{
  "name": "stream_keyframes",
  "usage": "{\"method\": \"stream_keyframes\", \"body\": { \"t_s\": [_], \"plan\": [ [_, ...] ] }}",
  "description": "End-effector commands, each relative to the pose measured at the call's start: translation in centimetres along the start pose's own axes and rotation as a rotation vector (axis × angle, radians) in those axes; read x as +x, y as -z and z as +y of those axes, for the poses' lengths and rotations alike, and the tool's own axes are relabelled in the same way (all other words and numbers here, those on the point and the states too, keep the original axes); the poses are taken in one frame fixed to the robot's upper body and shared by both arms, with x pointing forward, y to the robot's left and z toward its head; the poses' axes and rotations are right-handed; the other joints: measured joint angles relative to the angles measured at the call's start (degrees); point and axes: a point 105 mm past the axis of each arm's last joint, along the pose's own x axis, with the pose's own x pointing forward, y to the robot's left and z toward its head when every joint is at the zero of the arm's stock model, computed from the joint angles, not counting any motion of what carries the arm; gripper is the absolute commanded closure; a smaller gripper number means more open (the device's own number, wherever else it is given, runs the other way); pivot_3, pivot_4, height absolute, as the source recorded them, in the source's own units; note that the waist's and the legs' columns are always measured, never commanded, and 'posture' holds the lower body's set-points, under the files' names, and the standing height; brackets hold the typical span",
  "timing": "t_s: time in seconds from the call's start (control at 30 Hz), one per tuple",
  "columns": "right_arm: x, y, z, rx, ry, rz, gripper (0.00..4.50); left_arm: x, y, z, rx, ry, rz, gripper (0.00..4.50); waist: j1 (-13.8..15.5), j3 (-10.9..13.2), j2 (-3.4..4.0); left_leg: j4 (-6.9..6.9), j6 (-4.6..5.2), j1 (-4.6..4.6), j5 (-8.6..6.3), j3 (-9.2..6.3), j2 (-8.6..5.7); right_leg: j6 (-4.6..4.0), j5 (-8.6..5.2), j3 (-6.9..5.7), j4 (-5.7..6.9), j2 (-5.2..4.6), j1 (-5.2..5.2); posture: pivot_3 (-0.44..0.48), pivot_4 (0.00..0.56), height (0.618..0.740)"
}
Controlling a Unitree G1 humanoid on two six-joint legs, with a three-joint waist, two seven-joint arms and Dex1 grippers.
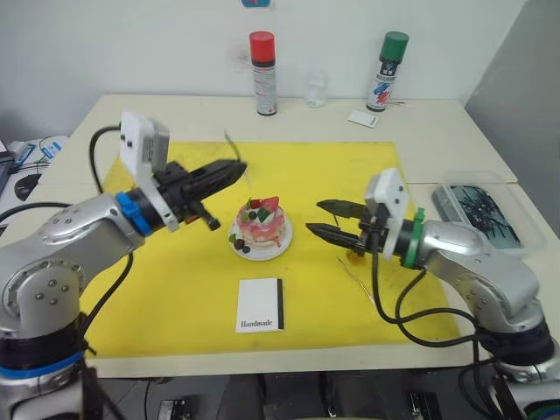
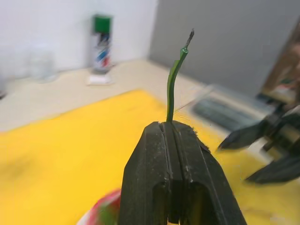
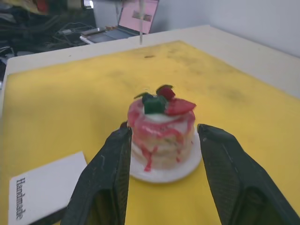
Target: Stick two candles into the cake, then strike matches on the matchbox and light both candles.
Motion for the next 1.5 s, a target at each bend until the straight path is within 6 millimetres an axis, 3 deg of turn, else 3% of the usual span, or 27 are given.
{"method": "stream_keyframes", "body": {
  "t_s": [0.03,0.13,0.53,0.9,1.5],
  "plan": [
    [0.8,-0.7,0.3,-0.061,-0.037,-0.015,2.22,-0.4,0.1,1.2,-0.026,-0.032,-0.064,4.50,0.72,0.02,-0.03,-0.02,0.00,-0.02,0.00,-0.01,0.03,-0.04,-0.02,-0.04,0.00,-0.03,-0.02,0.000,0.150,0.740],
    [1.4,-0.7,0.4,-0.086,-0.060,0.000,2.22,0.2,1.6,2.5,-0.090,-0.070,-0.092,4.50,1.17,0.02,-0.03,-0.08,0.00,-0.03,0.00,-0.03,0.04,-0.10,-0.05,-0.11,0.00,-0.08,-0.01,0.000,0.150,0.740],
    [1.6,-1.6,0.0,-0.102,-0.017,-0.006,2.22,2.0,2.5,4.1,-0.172,-0.035,-0.115,4.50,0.98,0.02,-0.04,-0.19,0.00,-0.02,0.00,0.01,0.01,-0.24,0.04,-0.11,0.03,0.02,-0.04,0.000,0.150,0.740],
    [1.3,-1.8,0.0,-0.072,0.029,-0.013,2.22,3.1,2.9,3.7,-0.161,0.005,-0.089,4.50,0.96,0.02,-0.04,-0.25,-0.01,-0.01,0.00,-0.02,0.01,-0.24,0.04,-0.14,0.03,0.02,-0.04,0.000,0.150,0.740],
    [1.3,-1.5,-0.1,-0.060,0.030,-0.010,2.22,2.4,4.2,3.7,-0.121,-0.001,-0.025,4.50,0.92,0.02,-0.04,-0.27,-0.01,-0.01,0.00,-0.02,0.01,-0.24,0.04,-0.14,0.03,0.02,-0.05,0.000,0.150,0.740]
  ]
}}
